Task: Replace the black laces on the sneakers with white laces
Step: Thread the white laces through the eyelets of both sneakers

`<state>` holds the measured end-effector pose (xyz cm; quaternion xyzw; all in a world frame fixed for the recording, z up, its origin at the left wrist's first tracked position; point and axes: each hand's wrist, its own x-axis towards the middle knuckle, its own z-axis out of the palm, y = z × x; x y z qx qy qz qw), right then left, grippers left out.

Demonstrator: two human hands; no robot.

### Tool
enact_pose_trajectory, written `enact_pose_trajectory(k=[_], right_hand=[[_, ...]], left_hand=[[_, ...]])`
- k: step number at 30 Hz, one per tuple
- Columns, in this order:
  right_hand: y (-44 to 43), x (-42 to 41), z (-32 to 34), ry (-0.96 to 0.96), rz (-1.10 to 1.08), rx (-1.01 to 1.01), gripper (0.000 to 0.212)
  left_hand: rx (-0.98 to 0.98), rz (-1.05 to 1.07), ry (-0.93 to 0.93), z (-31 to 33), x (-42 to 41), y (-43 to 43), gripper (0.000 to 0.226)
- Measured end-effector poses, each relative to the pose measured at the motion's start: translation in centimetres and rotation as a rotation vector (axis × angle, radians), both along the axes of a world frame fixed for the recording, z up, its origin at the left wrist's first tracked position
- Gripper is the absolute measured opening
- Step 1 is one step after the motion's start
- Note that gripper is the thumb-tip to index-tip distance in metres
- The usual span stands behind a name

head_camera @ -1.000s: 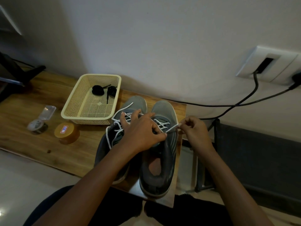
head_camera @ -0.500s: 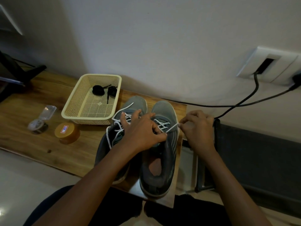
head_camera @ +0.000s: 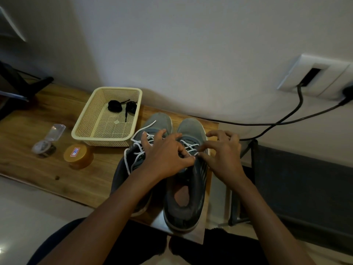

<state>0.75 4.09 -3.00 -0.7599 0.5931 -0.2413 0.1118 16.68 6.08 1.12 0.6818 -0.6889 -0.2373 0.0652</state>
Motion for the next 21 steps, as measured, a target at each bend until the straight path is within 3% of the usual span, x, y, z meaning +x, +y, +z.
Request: enact_pose_trajectory(k=[5,10,14,18,21], right_hand=[[-0.9,-1.4,0.2,-0.106,-0.218,-0.032,0.008],[-0.3,-0.3,0.5,-0.065,-0.061,0.018,0.022],[0.2,0.5,0.2,0.02,0.043,0.035,0.013],[0.0,0.2,0.0,0.014,0.016,0.0,0.007],[-0.6,-0.7,0.2,-0.042,-0.136,-0.049,0.006]], left_hand=[[-0.005,0.007,0.018,0.0,0.0,0.0,0.023],[-0.021,-0.004,-0.002,-0.1,0.1,0.1,0.022],[-0.017,-0.011,-0.015,0.0,0.1,0.1,0.021],[-0.01,-0.007,-0.015,0.1,0.0,0.0,0.025],[-0.008,0.0,-0.002,0.1,0.0,0.0,0.027]])
